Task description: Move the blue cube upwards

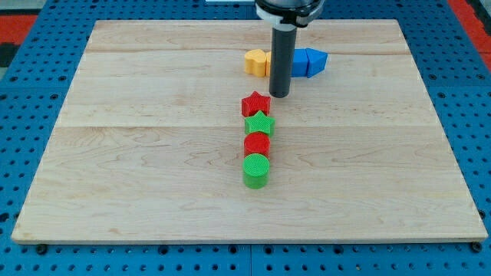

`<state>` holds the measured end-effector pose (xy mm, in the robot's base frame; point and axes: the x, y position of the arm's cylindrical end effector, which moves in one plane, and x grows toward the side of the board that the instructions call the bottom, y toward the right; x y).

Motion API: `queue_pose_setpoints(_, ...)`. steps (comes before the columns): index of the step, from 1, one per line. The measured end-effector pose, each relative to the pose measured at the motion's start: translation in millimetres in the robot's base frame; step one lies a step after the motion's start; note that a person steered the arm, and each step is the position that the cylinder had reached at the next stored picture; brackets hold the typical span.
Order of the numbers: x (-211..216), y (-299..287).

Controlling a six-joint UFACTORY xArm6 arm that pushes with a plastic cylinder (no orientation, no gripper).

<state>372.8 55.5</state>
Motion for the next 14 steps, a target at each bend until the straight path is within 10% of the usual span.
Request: queue_pose_setpoints(14,-85,24)
